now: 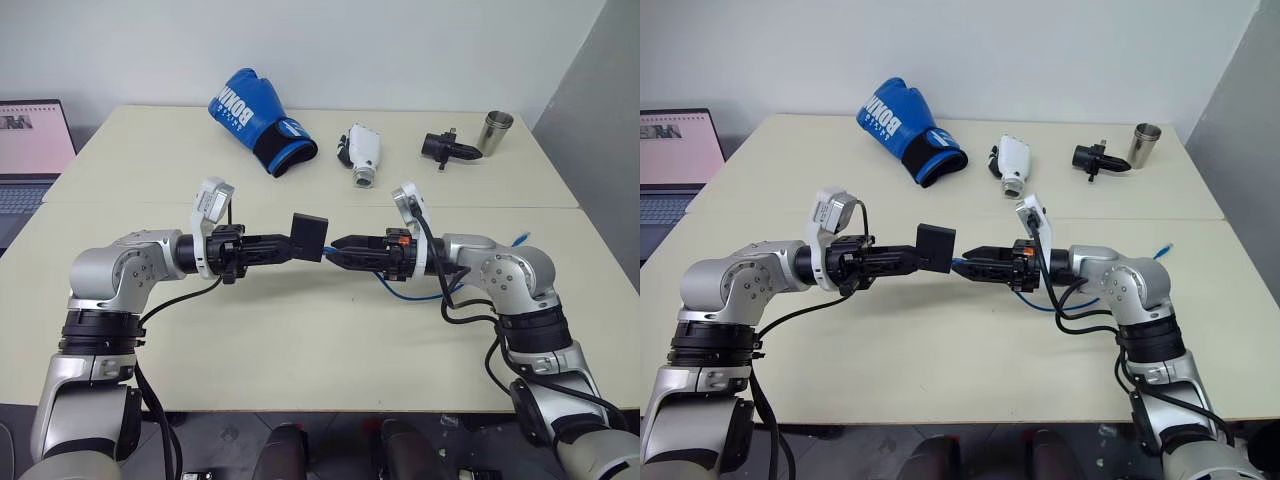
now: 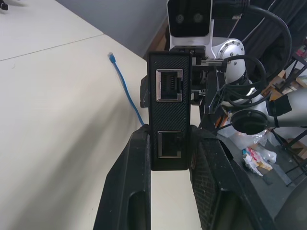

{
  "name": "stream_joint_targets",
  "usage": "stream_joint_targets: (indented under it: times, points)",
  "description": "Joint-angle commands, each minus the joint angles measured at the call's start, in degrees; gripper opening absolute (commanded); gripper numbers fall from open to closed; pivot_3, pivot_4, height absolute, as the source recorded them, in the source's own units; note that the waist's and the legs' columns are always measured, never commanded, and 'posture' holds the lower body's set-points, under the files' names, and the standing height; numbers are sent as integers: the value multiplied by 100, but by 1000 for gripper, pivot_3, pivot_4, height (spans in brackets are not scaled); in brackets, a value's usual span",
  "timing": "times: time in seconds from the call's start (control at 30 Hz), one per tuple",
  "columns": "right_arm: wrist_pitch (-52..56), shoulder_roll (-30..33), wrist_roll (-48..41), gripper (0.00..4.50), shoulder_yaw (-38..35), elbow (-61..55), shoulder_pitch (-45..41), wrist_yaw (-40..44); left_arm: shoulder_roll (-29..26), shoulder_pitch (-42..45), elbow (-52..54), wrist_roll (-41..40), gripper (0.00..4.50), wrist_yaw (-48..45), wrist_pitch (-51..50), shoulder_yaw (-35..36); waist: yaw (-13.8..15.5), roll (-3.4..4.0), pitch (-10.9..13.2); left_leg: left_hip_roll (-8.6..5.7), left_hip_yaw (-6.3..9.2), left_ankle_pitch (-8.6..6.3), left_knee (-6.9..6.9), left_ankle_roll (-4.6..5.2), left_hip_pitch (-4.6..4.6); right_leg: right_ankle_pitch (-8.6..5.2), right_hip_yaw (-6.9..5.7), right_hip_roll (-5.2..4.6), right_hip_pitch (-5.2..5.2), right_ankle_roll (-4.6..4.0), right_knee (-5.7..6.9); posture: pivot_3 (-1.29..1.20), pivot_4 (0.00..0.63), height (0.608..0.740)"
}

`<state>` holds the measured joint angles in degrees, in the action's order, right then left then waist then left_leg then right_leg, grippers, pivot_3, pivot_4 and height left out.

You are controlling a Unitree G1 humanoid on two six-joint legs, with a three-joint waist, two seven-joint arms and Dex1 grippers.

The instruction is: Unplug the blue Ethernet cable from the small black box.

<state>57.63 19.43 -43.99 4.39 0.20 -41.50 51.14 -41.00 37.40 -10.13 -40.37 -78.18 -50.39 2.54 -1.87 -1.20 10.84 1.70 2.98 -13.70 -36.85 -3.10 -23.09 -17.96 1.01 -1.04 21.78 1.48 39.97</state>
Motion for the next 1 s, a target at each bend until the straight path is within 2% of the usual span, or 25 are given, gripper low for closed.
stream_joint_targets:
  times: [0.03, 0.8, 1.0]
  points:
    - [-69, -64, -24, 2746, -109, -106, -131, -64, 26, 133, 6, -33, 765, 7, 123, 112, 0, 0, 0, 0, 0, 0, 0, 0, 0, 0, 0, 0, 0, 0, 0, 0, 150, 740]
    - [-189, -109, 282, 2746, 16, -44, -78, -84, 87, 121, 54, -73, 765, 153, 129, 145, 0, 0, 0, 0, 0, 0, 0, 0, -1, 0, -1, 0, 2, 0, 0, 0, 150, 740]
    - [-177, -113, 311, 1530, 10, -63, -66, -68, 92, 114, 77, -86, 765, 177, 112, 153, 0, 0, 0, 0, 1, 0, 1, 0, -1, 0, 0, 0, 2, 0, 0, 0, 150, 740]
